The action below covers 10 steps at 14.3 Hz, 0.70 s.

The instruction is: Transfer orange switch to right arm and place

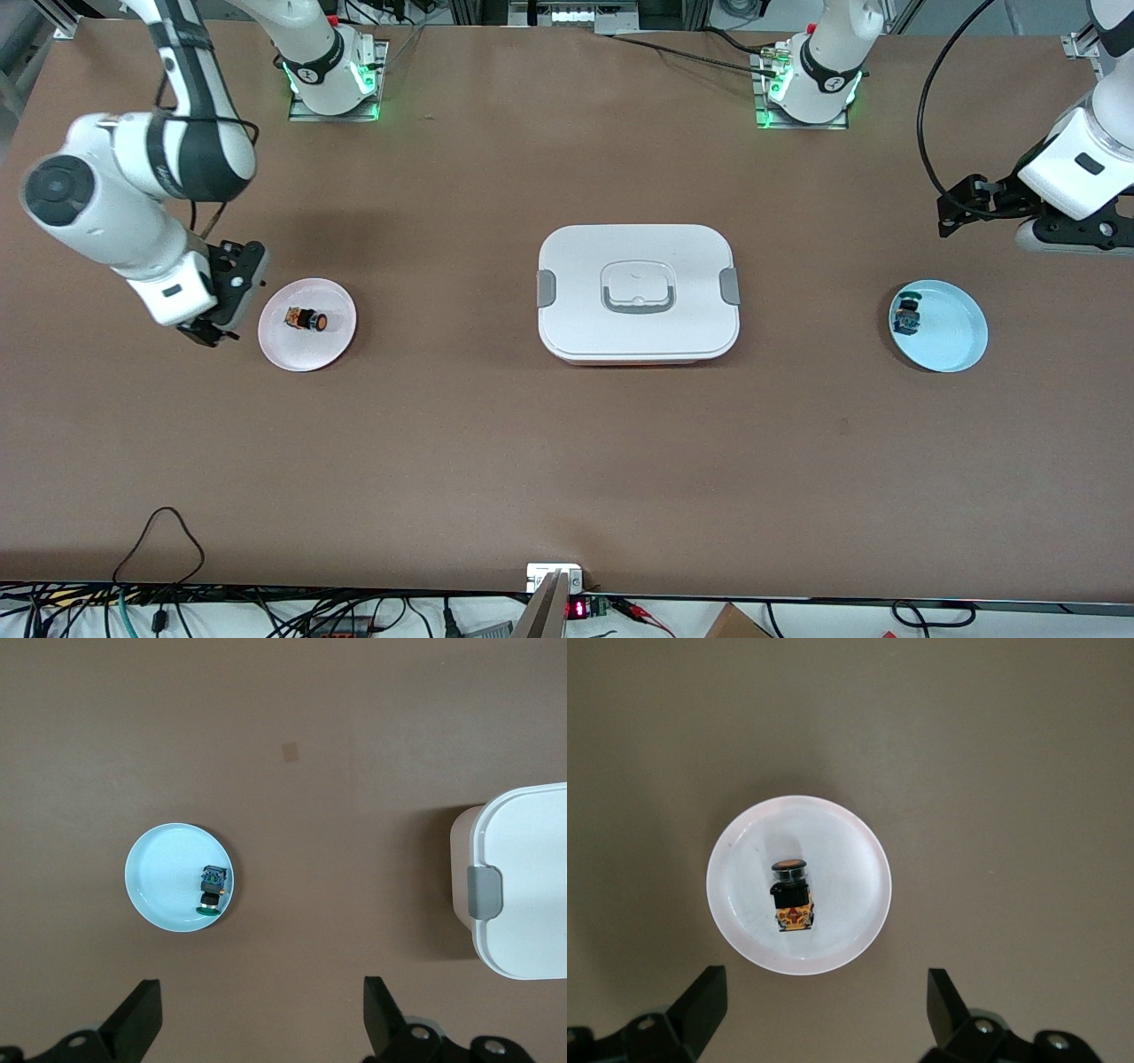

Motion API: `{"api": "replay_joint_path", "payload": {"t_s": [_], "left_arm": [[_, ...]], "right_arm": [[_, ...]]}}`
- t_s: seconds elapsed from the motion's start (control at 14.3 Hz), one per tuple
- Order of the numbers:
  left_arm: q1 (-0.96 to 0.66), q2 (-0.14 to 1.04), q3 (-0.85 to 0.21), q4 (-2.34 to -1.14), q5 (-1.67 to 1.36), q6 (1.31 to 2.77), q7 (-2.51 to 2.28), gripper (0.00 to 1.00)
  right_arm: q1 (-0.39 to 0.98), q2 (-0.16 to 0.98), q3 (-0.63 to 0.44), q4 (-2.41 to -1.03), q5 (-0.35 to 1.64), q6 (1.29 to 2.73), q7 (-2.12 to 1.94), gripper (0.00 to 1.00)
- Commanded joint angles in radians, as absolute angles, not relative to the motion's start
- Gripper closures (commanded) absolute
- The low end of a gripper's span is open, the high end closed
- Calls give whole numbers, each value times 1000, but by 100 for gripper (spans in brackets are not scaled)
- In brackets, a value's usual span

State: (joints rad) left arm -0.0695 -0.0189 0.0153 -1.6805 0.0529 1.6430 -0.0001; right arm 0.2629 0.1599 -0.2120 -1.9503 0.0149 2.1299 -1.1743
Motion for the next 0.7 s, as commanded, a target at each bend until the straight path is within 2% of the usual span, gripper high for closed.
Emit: {"api": "replay_joint_path", "payload": {"t_s": [0.0,0.28,0.49,0.63], "left_arm": [[-69,-31,15,-1683,40,1632,-14,0],[-69,-31,15,-1681,40,1632,-14,0],[-69,-31,15,-1681,40,1631,-15,0],[-69,-31,14,-1681,40,1631,-15,0]], "right_arm": [[255,167,-212,-1812,105,1967,-970,0],[270,144,-207,-1695,149,1800,-418,0],[276,132,-207,-1686,150,1702,-87,0],[269,114,-212,-1680,100,1658,-22,0]]}}
